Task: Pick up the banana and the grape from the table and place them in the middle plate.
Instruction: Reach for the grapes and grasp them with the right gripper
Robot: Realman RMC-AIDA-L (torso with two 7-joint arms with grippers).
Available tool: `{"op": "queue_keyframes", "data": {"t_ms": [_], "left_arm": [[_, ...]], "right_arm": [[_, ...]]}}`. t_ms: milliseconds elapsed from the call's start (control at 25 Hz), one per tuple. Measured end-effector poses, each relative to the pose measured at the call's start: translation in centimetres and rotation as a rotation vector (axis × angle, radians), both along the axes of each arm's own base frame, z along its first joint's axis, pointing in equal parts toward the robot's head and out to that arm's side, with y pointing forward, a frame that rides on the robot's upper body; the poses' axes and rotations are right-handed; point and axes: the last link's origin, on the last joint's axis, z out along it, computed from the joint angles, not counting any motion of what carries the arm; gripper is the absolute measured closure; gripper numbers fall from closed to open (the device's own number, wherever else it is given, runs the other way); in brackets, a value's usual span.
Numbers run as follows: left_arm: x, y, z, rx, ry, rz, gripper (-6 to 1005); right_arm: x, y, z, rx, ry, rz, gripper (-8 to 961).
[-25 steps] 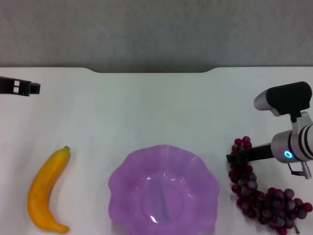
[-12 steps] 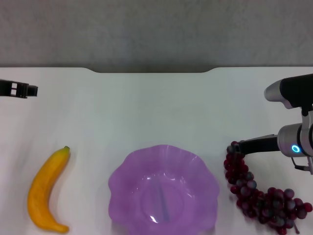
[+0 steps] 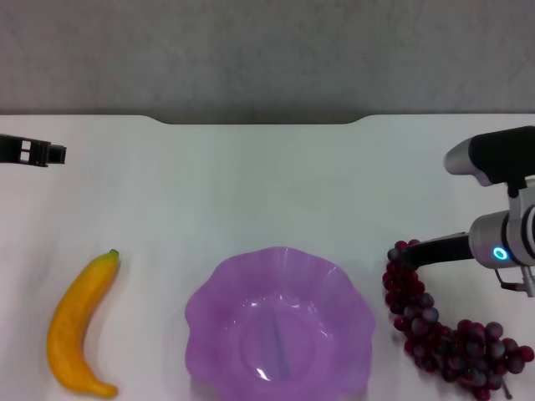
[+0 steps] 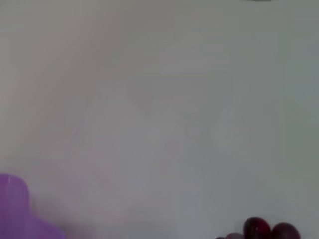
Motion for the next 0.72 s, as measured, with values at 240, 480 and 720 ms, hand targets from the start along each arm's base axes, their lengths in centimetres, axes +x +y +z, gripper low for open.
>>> {"op": "queue_keyframes", "data": {"t_ms": [240, 480, 720], "left_arm": [[0.0, 0.0, 0.0, -0.001, 0.000, 0.002, 322], [-0.2, -0.1, 0.0, -0.001, 0.001, 0.005, 322], [-0.7, -0.1, -0.2, -0.010, 0.002, 0.022, 323]], "right_arm": [[-0.1, 0.1, -0.1, -0.008, -0.001, -0.010, 824], [-0.4, 0.0, -0.1, -0.023, 0.015, -0.018, 602], [0.3, 0.0, 1.4, 0.008, 0.005, -0.067, 503]]}}
